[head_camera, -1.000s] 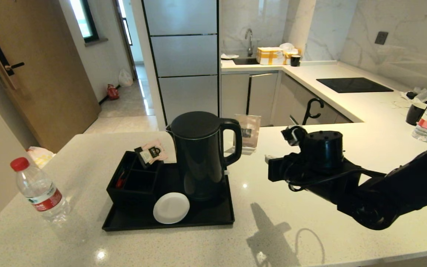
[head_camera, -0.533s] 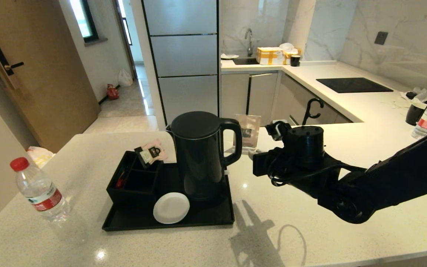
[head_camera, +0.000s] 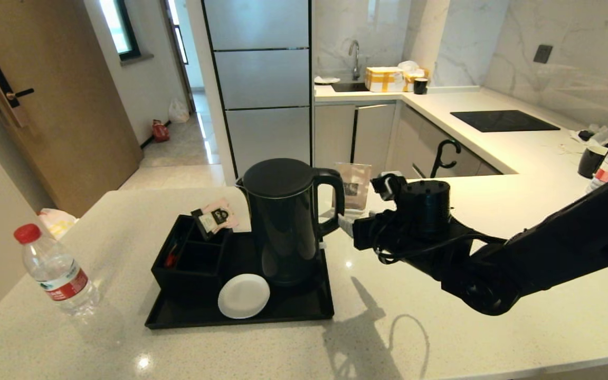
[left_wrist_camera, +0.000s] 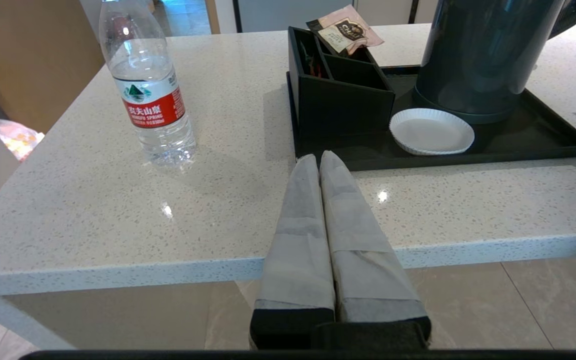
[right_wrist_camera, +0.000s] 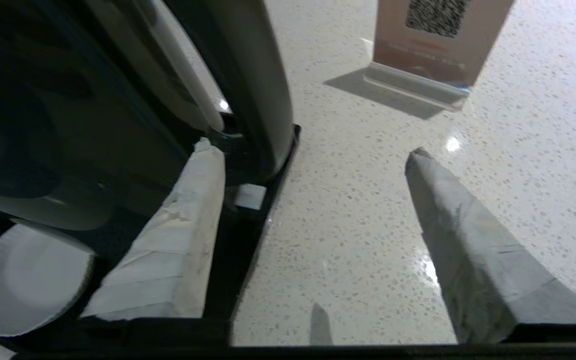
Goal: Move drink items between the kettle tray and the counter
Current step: Pick up the kettle
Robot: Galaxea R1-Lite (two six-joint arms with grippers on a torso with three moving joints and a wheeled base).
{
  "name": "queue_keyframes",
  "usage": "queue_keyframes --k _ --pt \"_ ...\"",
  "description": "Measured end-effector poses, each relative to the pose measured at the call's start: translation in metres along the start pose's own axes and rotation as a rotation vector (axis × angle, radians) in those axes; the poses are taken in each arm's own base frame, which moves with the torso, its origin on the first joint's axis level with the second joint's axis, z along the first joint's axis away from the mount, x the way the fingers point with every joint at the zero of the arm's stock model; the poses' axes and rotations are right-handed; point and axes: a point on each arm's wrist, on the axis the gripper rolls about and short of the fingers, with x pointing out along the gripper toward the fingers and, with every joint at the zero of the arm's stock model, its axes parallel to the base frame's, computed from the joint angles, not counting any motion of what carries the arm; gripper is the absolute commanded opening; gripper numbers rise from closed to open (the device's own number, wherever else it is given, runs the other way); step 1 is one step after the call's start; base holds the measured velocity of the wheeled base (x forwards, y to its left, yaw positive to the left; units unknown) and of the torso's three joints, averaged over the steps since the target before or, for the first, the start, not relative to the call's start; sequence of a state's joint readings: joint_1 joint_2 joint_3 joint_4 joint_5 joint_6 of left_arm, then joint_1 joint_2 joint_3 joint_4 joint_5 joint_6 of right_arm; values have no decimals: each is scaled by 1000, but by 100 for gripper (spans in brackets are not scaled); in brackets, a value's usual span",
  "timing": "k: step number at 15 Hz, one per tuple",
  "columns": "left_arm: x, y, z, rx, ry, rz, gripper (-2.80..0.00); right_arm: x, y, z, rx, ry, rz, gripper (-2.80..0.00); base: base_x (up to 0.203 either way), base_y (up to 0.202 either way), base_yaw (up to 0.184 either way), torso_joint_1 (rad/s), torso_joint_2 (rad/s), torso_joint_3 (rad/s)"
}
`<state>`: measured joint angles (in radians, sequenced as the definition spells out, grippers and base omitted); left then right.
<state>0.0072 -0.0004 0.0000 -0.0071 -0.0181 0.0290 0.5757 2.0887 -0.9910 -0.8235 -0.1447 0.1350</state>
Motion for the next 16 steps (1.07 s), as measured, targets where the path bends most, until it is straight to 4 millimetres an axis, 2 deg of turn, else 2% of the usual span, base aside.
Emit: queue_keyframes --k 3,8,12,16 --pt "0 0 0 0 0 0 -280 4 1 3 4 -17 -4 0 0 0 0 0 0 0" --pt "0 0 0 0 0 0 -280 22 3 4 9 -47 -45 0 0 0 0 0 0 0" --pt "0 0 0 0 0 0 -280 52 10 13 20 -126 -101 0 0 0 0 0 0 0" --pt "0 0 0 0 0 0 -280 77 19 12 12 -163 -140 0 0 0 0 0 0 0"
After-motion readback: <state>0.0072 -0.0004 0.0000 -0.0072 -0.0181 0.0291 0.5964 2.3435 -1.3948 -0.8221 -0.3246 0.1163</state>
